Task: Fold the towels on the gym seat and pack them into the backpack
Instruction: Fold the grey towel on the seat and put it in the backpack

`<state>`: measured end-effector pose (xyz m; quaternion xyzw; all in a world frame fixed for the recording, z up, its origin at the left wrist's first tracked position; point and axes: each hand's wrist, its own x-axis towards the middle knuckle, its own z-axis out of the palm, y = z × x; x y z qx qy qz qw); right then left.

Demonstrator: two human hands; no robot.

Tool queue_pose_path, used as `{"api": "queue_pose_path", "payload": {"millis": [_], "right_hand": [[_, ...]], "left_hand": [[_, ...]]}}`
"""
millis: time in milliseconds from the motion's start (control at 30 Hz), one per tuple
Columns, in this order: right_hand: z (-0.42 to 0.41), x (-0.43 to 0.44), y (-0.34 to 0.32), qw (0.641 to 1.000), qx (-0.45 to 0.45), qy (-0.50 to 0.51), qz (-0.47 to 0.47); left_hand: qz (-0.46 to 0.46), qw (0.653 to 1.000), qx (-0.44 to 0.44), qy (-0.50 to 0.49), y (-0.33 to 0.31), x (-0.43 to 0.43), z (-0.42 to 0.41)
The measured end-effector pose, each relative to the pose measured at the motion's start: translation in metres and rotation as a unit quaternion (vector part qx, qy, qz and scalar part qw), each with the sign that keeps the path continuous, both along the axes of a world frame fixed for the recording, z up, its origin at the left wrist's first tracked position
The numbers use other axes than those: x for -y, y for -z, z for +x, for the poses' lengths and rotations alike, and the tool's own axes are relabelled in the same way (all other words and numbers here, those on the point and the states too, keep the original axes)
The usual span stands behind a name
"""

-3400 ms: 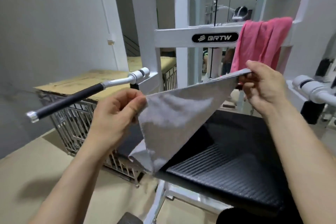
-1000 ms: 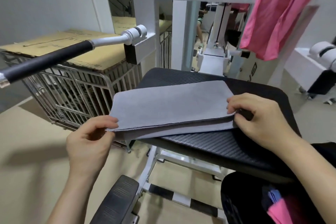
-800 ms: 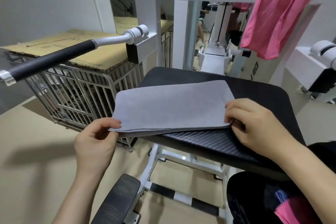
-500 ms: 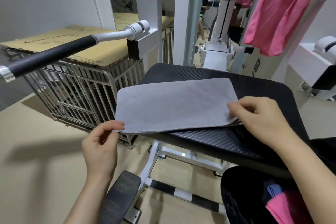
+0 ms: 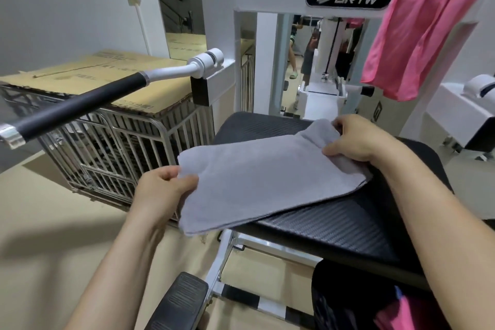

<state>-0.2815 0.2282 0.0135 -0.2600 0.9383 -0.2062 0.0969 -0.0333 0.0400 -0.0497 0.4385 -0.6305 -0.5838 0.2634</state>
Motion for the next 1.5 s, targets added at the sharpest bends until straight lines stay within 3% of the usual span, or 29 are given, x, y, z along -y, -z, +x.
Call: {"api": "queue_pose_path", "payload": {"millis": [100,200,267,333,400,467,500,533,767,900,967,1033,1100,1167,1233,1300,1400,1500], "right_hand": [[-0.012,0.045,-0.006,0.98,-0.185,-0.035,-0.063],[-0.004,0.1,-0.01,0.933,-0.346,-0.074,-0.061],[0.009,0.125,-0.005,0.934,-0.339,-0.108,-0.02],[0.03,0.13,0.01,0.948,-0.249,-0.2,-0.009],[0.062,0.114,0.018,0.941,-0.132,-0.309,-0.032],[0.094,0.084,0.02,0.923,-0.102,-0.372,-0.013],[0.106,0.068,0.022,0.913,-0.115,-0.39,0.008],[0.117,0.052,0.026,0.907,-0.128,-0.399,0.031],[0.148,0.005,0.081,0.873,-0.331,-0.349,0.087],[0.144,0.006,0.098,0.845,-0.409,-0.345,0.002],[0.14,0.0,0.083,0.856,-0.37,-0.357,-0.045],[0.138,-0.01,0.057,0.887,-0.27,-0.364,-0.084],[0.135,-0.02,0.031,0.918,-0.128,-0.35,-0.137],[0.124,-0.021,0.013,0.924,-0.023,-0.326,-0.197],[0.109,-0.013,-0.001,0.927,0.036,-0.279,-0.248],[0.092,0.006,-0.009,0.935,0.053,-0.218,-0.275],[0.056,0.042,-0.009,0.957,0.006,-0.133,-0.258],[0.028,0.072,0.003,0.971,-0.049,-0.096,-0.215]], "left_hand": [[0.087,0.988,-0.117,-0.052,-0.003,-0.027,0.006],[0.135,0.973,-0.186,-0.008,0.002,-0.06,0.015],[0.095,0.981,-0.166,0.009,0.017,-0.067,0.021],[-0.07,0.99,-0.125,0.011,0.032,-0.057,0.03],[-0.316,0.941,-0.082,0.084,0.038,-0.037,0.04],[-0.541,0.808,0.008,0.232,0.049,-0.017,0.038],[-0.607,0.744,0.049,0.275,0.054,-0.008,0.034],[-0.637,0.71,0.065,0.292,0.058,-0.002,0.029],[-0.669,0.683,-0.023,0.294,0.059,0.018,0.012],[-0.673,0.685,0.001,0.28,0.046,0.01,0.008],[-0.645,0.69,0.04,0.325,0.025,0.005,0.012],[-0.591,0.707,0.084,0.379,-0.002,0.0,0.018],[-0.502,0.754,0.073,0.417,-0.026,-0.005,0.024],[-0.385,0.828,-0.008,0.407,-0.044,-0.007,0.019],[-0.256,0.901,-0.089,0.338,-0.055,-0.005,0.0],[-0.113,0.947,-0.087,0.289,-0.054,0.006,-0.027],[0.076,0.955,-0.088,0.273,-0.047,0.027,-0.064],[0.049,0.967,-0.055,0.245,-0.038,0.034,-0.079]]}}
